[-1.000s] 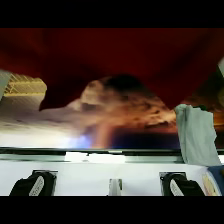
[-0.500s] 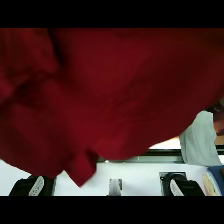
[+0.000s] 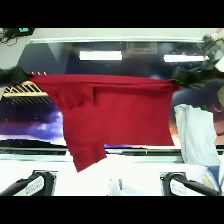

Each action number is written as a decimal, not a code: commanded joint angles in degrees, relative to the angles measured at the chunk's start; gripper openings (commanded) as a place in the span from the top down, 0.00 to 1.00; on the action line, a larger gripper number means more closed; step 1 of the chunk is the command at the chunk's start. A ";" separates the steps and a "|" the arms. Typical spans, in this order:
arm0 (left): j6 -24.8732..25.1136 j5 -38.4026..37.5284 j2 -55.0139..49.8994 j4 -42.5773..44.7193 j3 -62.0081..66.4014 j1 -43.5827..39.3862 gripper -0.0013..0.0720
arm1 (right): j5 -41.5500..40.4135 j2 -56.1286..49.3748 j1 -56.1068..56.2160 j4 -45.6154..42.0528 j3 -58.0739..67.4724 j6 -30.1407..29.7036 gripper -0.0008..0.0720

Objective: Fold the shirts.

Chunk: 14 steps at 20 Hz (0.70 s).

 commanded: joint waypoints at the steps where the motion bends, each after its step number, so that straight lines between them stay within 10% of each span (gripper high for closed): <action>1: -0.07 5.29 -11.39 -10.16 -3.34 0.04 0.93 | -12.72 -10.80 -0.02 12.22 -2.14 3.52 0.96; 8: 0.17 9.25 -21.33 -19.34 -3.41 -2.75 0.81 | -18.14 -16.15 -0.02 20.31 -2.14 4.52 0.92; 11: 0.24 3.28 -21.99 -18.36 -2.69 -2.91 0.35 | -15.72 -14.78 -1.31 18.60 -1.44 3.19 0.15; 14: -0.28 -12.37 -21.88 -7.34 -0.83 1.81 0.35 | -4.22 -11.85 -8.44 11.13 -1.07 1.20 0.23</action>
